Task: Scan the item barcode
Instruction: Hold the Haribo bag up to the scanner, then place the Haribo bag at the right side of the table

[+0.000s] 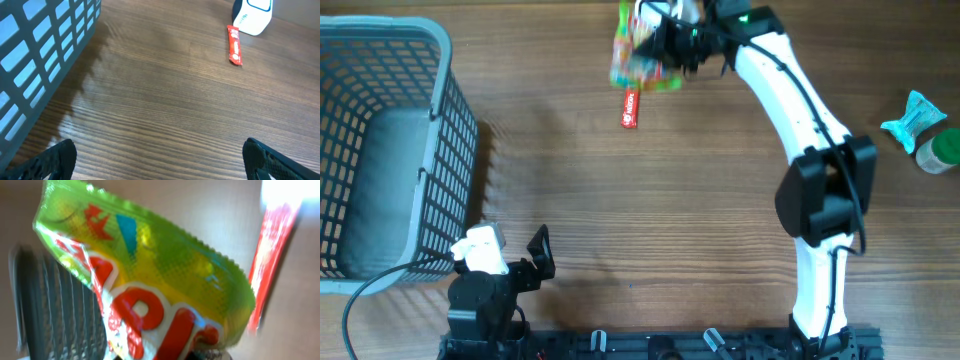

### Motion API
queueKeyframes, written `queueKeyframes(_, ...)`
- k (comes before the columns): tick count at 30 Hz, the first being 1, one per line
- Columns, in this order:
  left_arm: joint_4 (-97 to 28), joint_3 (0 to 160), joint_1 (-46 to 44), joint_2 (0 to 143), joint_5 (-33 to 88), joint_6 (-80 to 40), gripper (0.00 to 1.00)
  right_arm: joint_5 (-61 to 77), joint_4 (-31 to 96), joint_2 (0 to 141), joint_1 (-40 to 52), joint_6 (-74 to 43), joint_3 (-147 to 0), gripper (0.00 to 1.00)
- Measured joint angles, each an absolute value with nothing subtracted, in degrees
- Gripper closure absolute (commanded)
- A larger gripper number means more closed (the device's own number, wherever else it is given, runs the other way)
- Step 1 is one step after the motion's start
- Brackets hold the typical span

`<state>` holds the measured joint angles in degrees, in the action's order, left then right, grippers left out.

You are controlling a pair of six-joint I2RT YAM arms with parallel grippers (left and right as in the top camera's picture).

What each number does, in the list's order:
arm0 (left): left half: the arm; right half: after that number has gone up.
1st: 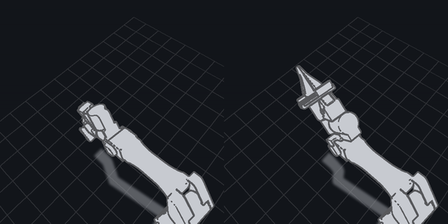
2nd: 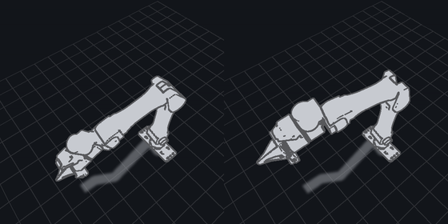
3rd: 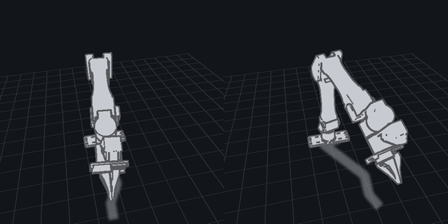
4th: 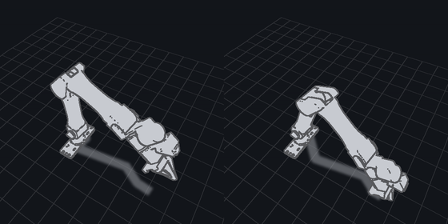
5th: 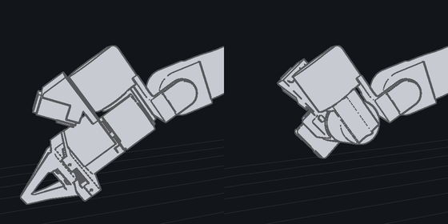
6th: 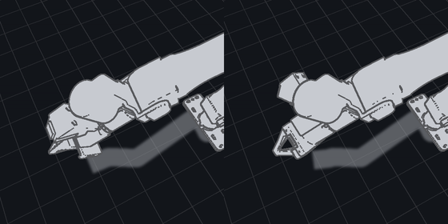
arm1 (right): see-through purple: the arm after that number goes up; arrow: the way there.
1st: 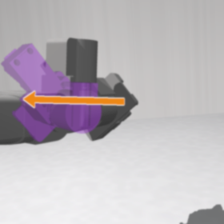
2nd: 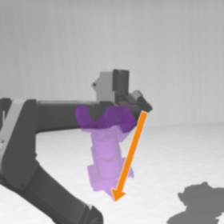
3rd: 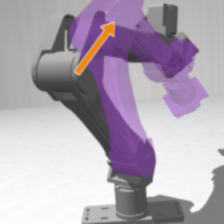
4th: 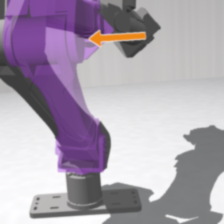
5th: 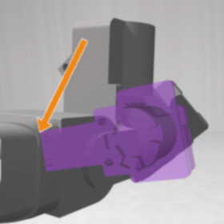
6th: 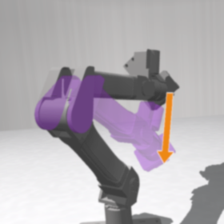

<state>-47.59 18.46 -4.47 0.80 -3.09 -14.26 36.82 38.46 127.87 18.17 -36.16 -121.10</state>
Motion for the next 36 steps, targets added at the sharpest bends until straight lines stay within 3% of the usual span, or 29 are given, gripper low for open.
queueKeyframes(3, -47.59, 18.46, -4.47, 0.8, -3.07, -14.26, 0.0, 17.1, 27.99, 126.54, 18.33, -36.12, -121.67, 0.95)
queueKeyframes(9, -47.57, 18.46, -4.47, 0.8, -3.09, -14.26, 0.0, -4.62, 10.55, 132.25, 21.26, -25.1, -121.54, 0.95)
queueKeyframes(15, -47.59, 18.46, -4.47, 0.8, -3.09, -14.26, 0.0, -12.97, 5.91, 142.47, 22.5, -22.76, -121.32, 0.95)
queueKeyframes(25, -47.59, 18.46, -4.47, 0.8, -3.09, -14.26, 0.0, -18.72, 3.97, 143.02, 22.46, -20.86, -121.32, 0.95)
queueKeyframes(27, -47.59, 18.46, -4.47, 0.8, -3.09, -14.26, 0.0, -20.25, 5.26, 142.76, 22.46, -19.33, -121.32, 0.96)
queueKeyframes(31, -47.62, 18.46, -4.47, 0.8, -3.09, -14.26, 0.0, -30.35, 20.18, 132.51, 21.85, -13.52, -120.44, 0.96)
queueKeyframes(36, -47.62, 18.46, -4.47, 0.8, -3.07, -14.26, 0.0, -46.85, 39.05, 114.85, 7.29, -11.46, -123.42, 0.95)
